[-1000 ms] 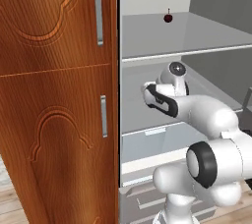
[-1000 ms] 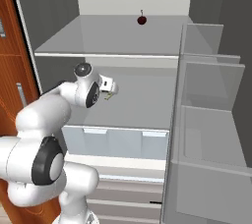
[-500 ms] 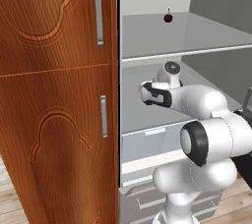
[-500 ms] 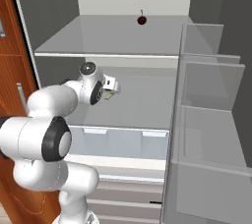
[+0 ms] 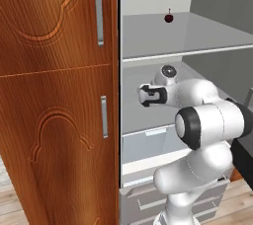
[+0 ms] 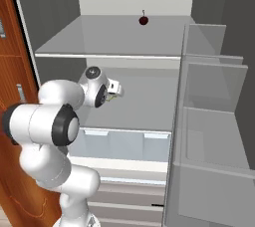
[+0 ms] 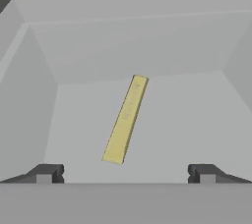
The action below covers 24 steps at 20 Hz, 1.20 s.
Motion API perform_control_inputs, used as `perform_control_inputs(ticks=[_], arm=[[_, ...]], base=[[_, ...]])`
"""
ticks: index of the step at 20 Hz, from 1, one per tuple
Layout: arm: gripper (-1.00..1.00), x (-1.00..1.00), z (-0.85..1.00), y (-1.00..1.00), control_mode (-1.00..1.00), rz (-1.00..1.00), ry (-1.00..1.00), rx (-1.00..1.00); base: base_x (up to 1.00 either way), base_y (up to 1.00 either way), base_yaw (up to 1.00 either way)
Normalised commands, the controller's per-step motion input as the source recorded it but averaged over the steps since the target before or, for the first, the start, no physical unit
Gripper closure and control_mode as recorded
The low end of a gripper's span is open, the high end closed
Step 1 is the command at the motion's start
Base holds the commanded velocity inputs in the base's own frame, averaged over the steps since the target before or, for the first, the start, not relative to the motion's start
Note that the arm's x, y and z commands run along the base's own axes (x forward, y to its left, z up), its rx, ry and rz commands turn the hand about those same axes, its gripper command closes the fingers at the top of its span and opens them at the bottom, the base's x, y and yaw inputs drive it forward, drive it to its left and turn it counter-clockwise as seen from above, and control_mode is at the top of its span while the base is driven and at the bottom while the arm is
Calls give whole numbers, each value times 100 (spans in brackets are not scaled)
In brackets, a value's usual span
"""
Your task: Pick the egg and butter from the fridge and place them by the bowl for mixing.
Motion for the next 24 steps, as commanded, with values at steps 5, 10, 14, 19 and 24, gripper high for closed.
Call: perform_control_inputs(ticks=[5,10,14,19,24], arm=[[-100,36,-15,-4,-100,0,0,0],[-100,38,-11,-1,-100,0,1,0],[-100,36,-13,-3,-100,0,5,0],[-100,26,-15,-3,-100,0,5,0],[-100,12,-24,-5,-100,0,2,0]], base=[[0,0,0],[0,0,0],[0,0,0],[0,0,0],[0,0,0]])
